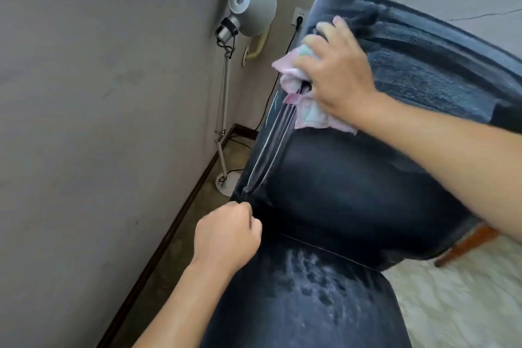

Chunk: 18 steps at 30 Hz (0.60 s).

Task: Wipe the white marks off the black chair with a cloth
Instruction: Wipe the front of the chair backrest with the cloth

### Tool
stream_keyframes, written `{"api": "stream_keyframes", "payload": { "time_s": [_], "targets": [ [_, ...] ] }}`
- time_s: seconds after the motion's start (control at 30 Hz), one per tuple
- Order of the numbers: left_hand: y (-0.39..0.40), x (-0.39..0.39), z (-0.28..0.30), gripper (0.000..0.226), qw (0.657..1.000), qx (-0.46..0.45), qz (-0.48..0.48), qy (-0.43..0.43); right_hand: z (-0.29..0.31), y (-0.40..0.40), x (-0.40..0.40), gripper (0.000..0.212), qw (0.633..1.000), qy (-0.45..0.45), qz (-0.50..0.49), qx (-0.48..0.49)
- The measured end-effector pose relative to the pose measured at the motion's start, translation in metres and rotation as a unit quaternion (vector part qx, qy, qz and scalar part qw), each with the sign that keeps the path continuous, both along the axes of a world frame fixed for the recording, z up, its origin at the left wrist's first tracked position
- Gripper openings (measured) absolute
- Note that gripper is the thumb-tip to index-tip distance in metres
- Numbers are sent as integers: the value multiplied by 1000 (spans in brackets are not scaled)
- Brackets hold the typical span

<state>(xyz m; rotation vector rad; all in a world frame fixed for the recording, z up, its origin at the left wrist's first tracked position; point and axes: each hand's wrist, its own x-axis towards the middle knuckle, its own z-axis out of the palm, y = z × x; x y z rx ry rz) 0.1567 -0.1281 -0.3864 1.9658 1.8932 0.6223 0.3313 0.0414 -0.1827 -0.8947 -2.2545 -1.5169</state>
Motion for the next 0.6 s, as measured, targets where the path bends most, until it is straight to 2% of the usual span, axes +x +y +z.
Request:
{"api": "stream_keyframes", "payload": {
  "time_s": [0.07, 0.17, 0.3, 0.4, 0.5, 0.57, 0.6],
  "targets": [
    [1, -1, 3, 26, 1000, 5, 0, -8, 7, -2, -12, 22, 999, 2, -31, -27],
    [-1, -2, 4, 26, 1000, 6, 0, -12, -42, -24, -39, 23, 997, -12, -52, -53],
    [-2, -11, 2, 25, 1000, 0, 9, -2, -121, -51, -57, 35, 966, -176, -106, -160],
    [-3, -17, -1, 25, 1000, -18, 14, 18, -160, -69, -64, 35, 931, -234, -141, -242],
    [-5, -21, -2, 22, 999, -8, 18, 36, -152, -70, -66, 27, 921, -280, -106, -250],
    [-3, -20, -2, 17, 999, 14, 18, 43, -122, -64, -65, 32, 921, -306, -117, -213],
    [-1, -19, -4, 15, 999, 27, 16, 41, -102, -55, -65, 35, 933, -287, -126, -176]
  ]
}}
